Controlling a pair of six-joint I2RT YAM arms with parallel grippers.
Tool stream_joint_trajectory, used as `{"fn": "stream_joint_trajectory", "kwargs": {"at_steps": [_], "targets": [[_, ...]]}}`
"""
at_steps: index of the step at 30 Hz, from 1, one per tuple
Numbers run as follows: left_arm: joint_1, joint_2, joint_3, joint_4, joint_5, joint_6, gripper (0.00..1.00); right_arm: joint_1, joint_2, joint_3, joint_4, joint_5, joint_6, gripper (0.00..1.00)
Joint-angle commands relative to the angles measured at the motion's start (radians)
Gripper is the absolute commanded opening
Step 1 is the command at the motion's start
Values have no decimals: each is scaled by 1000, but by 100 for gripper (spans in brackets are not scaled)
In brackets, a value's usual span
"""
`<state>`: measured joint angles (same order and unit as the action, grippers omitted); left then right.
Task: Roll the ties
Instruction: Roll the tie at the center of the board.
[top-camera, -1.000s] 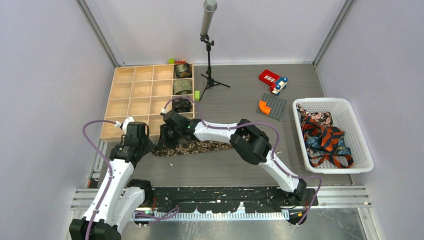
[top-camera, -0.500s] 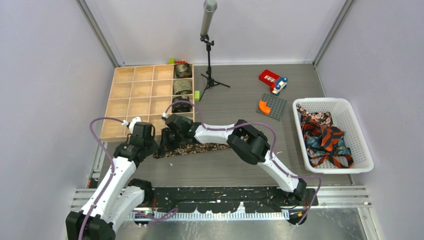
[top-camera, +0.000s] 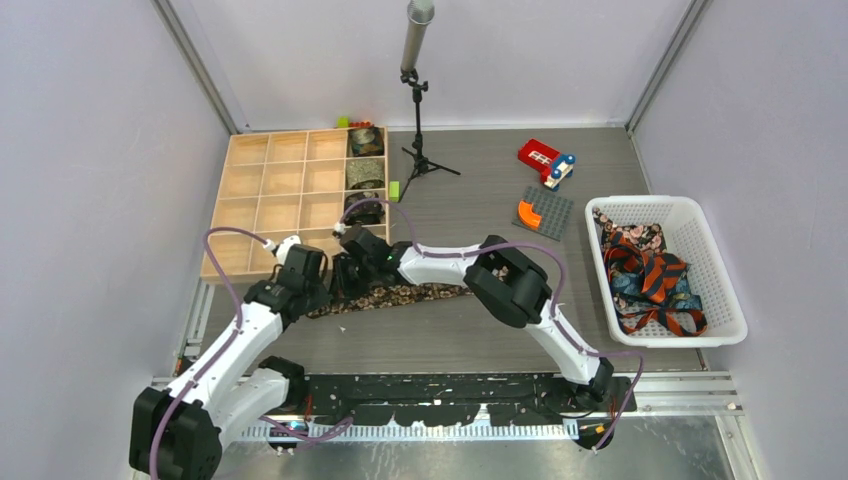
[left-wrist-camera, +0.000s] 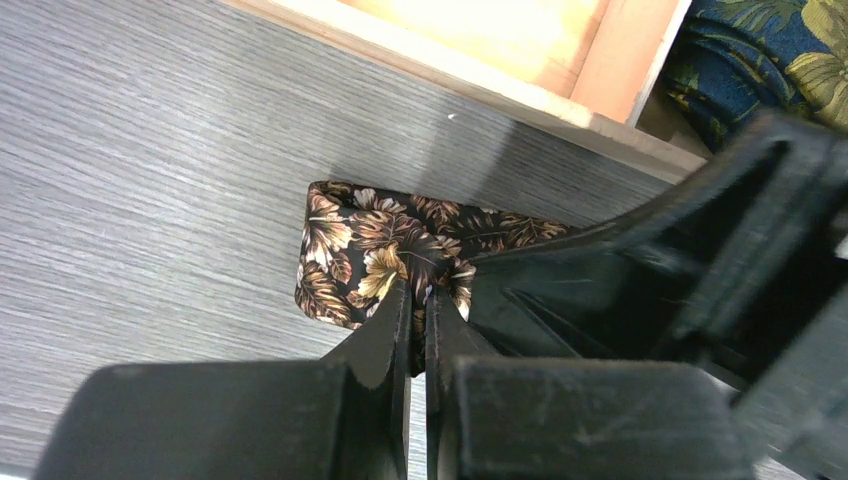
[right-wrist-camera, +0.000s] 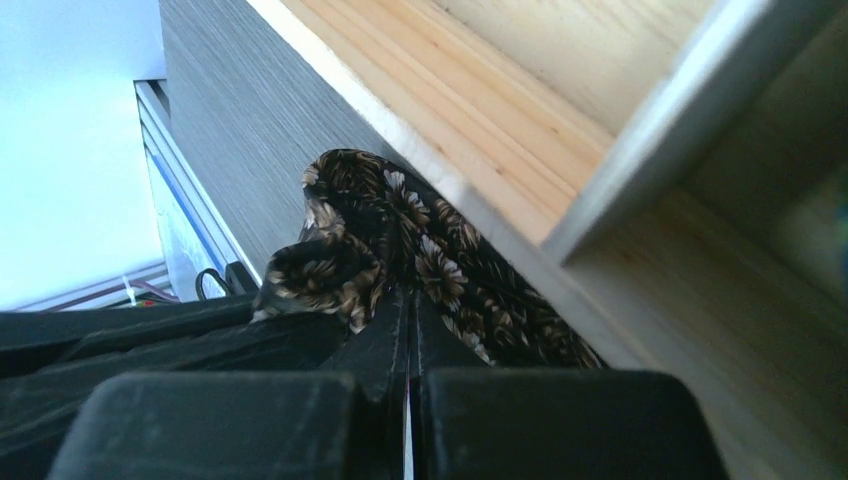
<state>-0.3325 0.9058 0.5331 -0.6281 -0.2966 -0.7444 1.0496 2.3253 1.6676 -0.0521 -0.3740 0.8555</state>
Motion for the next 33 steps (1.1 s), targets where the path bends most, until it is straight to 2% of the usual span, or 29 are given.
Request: {"fn": "stream_joint_trajectory", "kwargs": {"at_steps": [1, 7, 11, 13, 21, 26, 27, 29, 30, 31, 33], "targets": [[-9, 21, -11, 68, -25, -2, 0, -12, -142, 4, -77, 48, -59, 0], [-21, 49, -10, 111, -4, -2, 0, -25, -234, -33, -227, 151, -130, 0], [-34, 82, -9, 137, -1, -7, 0, -35, -302, -90, -262, 194, -152, 0], [-42, 102, -8, 146, 1, -12, 4, -42, -331, -122, -260, 203, -153, 0], [-77, 145, 23, 151, 34, -15, 36, -50, -384, -181, -261, 216, -154, 0], [-98, 127, 46, 139, 42, 3, 46, -50, -387, -178, -264, 211, -152, 0], [-101, 119, 52, 133, 42, 6, 51, -50, -387, -174, -266, 209, -151, 0], [-104, 102, 63, 120, 47, 18, 68, -50, -385, -168, -270, 206, -151, 2], [-105, 92, 68, 115, 53, 26, 84, -50, -385, -168, -271, 205, -150, 4], [-105, 81, 71, 112, 59, 32, 95, -51, -385, -165, -272, 204, -150, 7], [-105, 60, 75, 105, 64, 42, 100, -50, -383, -160, -275, 203, -147, 11]]}}
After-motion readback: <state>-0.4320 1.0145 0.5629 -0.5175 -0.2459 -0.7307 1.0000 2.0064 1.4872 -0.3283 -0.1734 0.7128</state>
